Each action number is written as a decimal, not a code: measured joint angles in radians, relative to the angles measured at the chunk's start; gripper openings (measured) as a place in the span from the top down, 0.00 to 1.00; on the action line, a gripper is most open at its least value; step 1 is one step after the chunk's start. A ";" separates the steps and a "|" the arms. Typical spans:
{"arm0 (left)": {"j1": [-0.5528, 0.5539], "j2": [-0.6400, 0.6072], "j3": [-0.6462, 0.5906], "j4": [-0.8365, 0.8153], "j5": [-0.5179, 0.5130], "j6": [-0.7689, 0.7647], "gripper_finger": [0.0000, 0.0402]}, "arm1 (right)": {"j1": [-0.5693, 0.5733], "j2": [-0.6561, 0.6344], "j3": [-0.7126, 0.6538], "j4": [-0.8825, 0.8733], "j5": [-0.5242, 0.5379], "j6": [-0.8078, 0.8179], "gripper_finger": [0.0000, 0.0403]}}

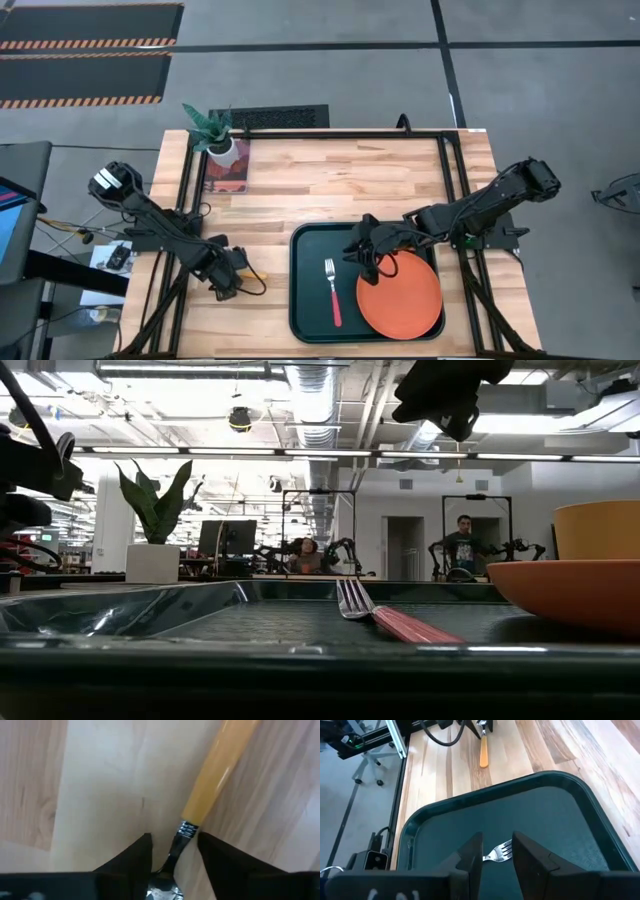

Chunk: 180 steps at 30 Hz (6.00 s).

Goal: Pick and place plate/cup/fork/spoon on tray
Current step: Put the yellow spoon next to the pink fork on the black tray

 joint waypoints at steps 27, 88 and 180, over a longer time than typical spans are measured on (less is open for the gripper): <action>0.000 -0.277 0.330 0.173 -1.364 -0.318 1.00 | -0.079 -0.287 0.000 0.149 0.028 0.038 0.68; 0.401 0.049 0.773 0.788 -0.066 2.218 1.00 | -0.339 -0.254 -0.001 0.437 -0.409 0.542 0.44; 0.308 0.031 0.773 0.645 -0.400 1.340 0.45 | -0.529 -0.267 0.000 0.342 -0.464 0.316 1.00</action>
